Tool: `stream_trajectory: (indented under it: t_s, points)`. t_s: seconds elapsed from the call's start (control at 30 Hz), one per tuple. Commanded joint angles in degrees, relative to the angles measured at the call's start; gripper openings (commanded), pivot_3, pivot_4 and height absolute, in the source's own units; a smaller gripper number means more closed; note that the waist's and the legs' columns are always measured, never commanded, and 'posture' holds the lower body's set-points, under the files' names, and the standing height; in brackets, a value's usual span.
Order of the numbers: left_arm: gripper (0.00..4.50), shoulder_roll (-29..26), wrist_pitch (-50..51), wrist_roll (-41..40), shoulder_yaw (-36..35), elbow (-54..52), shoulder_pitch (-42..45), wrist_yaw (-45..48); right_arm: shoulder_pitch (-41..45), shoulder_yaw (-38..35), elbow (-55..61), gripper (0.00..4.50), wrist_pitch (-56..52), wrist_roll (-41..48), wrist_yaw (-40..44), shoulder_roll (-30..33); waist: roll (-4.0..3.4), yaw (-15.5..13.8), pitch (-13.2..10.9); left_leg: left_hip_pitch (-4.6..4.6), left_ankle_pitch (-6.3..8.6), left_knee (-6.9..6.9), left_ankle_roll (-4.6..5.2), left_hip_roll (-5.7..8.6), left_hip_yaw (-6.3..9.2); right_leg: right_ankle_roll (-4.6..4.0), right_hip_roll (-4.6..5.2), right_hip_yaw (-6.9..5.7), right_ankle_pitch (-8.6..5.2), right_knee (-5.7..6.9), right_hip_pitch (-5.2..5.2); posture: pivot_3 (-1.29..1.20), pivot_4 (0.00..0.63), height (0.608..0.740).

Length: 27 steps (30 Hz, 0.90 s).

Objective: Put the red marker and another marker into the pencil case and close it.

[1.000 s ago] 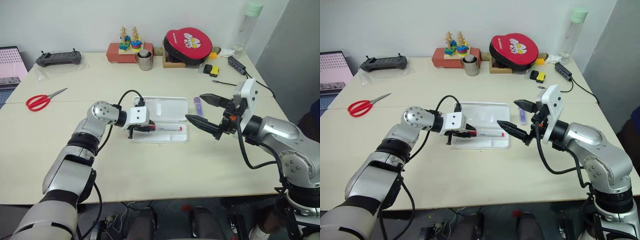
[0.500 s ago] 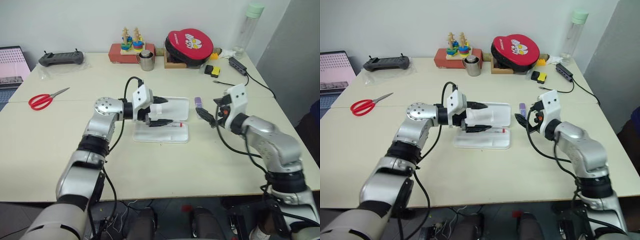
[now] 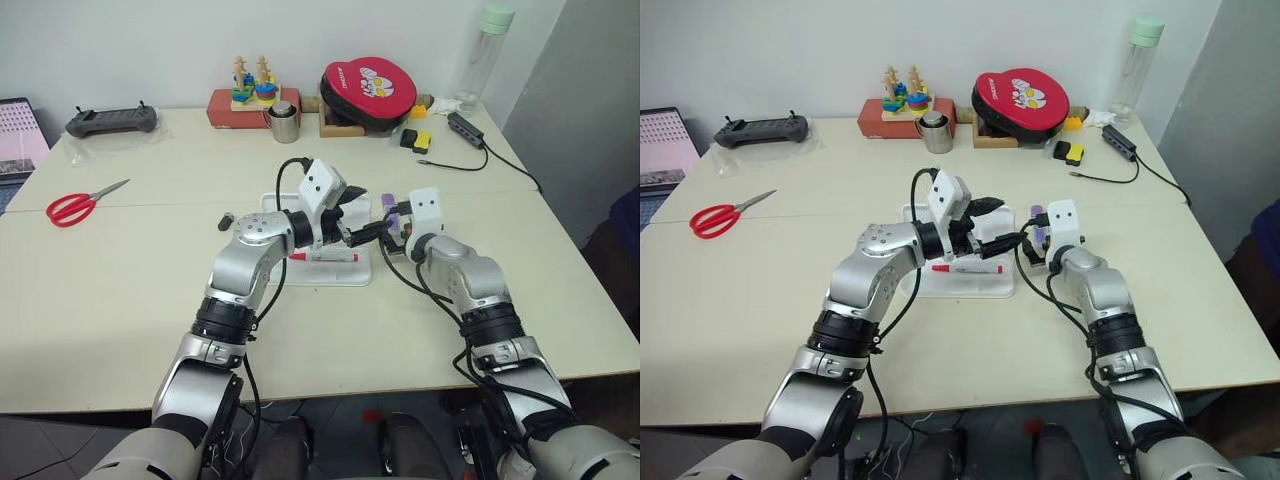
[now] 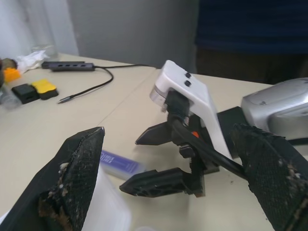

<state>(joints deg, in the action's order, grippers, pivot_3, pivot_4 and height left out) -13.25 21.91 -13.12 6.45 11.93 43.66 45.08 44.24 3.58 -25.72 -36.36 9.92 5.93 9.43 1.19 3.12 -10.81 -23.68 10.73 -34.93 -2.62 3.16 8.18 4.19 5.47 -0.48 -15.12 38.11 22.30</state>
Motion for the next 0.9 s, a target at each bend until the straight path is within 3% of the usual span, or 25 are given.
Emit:
stream_trajectory:
  t_s: [0.03, 0.43, 0.6, 0.8, 0.9]
  points:
    - [4.5, 0.77, -0.5, 0.44, -0.59, -1.37, 1.77, -2.77, 2.71, -0.41, -5.36, 3.99, 3.86, -2.95, -1.49, -0.93, 0.0, 0.05, 0.0, 0.0, 0.0, 0.0, -0.01, 0.0, -0.01, 0.0, 0.0, 0.01, 0.0, 0.0, 0.0, 0.0, 0.15, 0.74]
    - [4.5, 0.62, -0.37, 0.44, 0.07, -2.04, 2.12, -3.2, 3.06, -3.25, -6.7, 1.09, 6.63, -3.81, -1.84, -1.43, -0.01, -0.09, 0.01, 0.02, -0.08, -0.01, -0.11, 0.0, -0.02, 0.0, 0.0, 0.04, 0.09, 0.0, -0.03, 0.0, 0.15, 0.74]
    - [4.5, -3.0, 2.89, -2.51, -2.73, -7.05, 0.79, -1.36, 2.75, -4.38, 0.57, 1.08, 11.48, -3.32, 2.05, 1.02, -0.02, 0.11, 0.0, 0.0, -0.08, 0.01, -0.11, 0.0, -0.02, 0.0, 0.0, 0.04, 0.1, -0.03, 0.0, 0.0, 0.15, 0.74]
    - [4.5, -12.88, 5.24, -12.43, -12.31, -19.32, -8.92, 5.23, 3.37, -1.78, 19.34, 1.08, 10.54, 4.37, 20.31, 5.15, -0.06, 1.74, 0.0, -0.01, -0.07, 0.09, -0.1, -0.14, -0.21, -0.01, -0.13, 0.25, 0.1, -0.08, 0.13, 0.0, 0.15, 0.74]
    - [4.5, -19.19, 4.72, -13.49, -16.79, -23.08, -17.53, 7.77, 4.39, 2.78, 25.46, 1.08, 6.31, 8.3, 30.53, 6.95, -0.07, 1.91, 0.0, 0.02, -0.06, 0.09, -0.1, -0.6, -0.39, -0.03, -0.47, 0.25, 0.1, -0.16, 0.12, 0.0, 0.15, 0.74]
